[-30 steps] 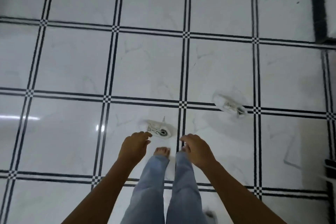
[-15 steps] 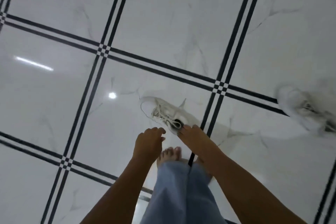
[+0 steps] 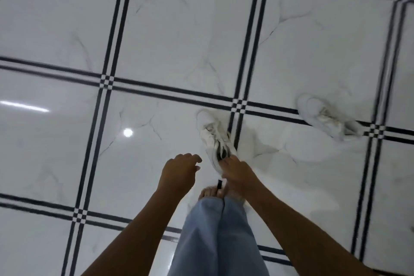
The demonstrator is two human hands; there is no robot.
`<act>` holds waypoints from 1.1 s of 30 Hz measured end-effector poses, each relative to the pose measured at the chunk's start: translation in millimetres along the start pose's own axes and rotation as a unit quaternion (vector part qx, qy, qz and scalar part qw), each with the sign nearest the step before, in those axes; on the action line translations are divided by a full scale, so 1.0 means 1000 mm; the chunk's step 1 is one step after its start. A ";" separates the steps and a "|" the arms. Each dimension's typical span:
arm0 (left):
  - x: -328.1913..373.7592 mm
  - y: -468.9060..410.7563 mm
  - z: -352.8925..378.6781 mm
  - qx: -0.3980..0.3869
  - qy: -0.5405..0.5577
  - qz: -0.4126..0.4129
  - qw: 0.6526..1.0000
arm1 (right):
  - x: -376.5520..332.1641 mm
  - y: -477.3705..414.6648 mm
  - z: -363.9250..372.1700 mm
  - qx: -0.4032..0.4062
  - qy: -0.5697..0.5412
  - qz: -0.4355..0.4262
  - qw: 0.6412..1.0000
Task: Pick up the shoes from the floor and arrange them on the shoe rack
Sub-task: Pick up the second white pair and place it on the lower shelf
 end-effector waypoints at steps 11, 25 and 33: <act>0.259 0.024 -0.163 -0.009 0.005 0.237 0.971 | 0.076 0.201 -0.254 0.170 -0.138 0.271 0.937; 0.464 -0.030 -0.060 -0.137 -0.041 0.270 0.952 | 0.259 0.328 -0.270 0.191 -0.164 0.452 0.856; 0.522 -0.123 0.052 -0.113 0.075 0.113 0.984 | 0.395 0.320 -0.219 0.200 -0.176 0.468 0.843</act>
Point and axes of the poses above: each hand's wrist, its own y-axis away from the middle knuckle, its own z-axis out of the palm, x = y × z, the point moved 8 cm from there along -y, towards the middle knuckle, and after that the axes turned 7 degrees about x, right-handed, at the moved point
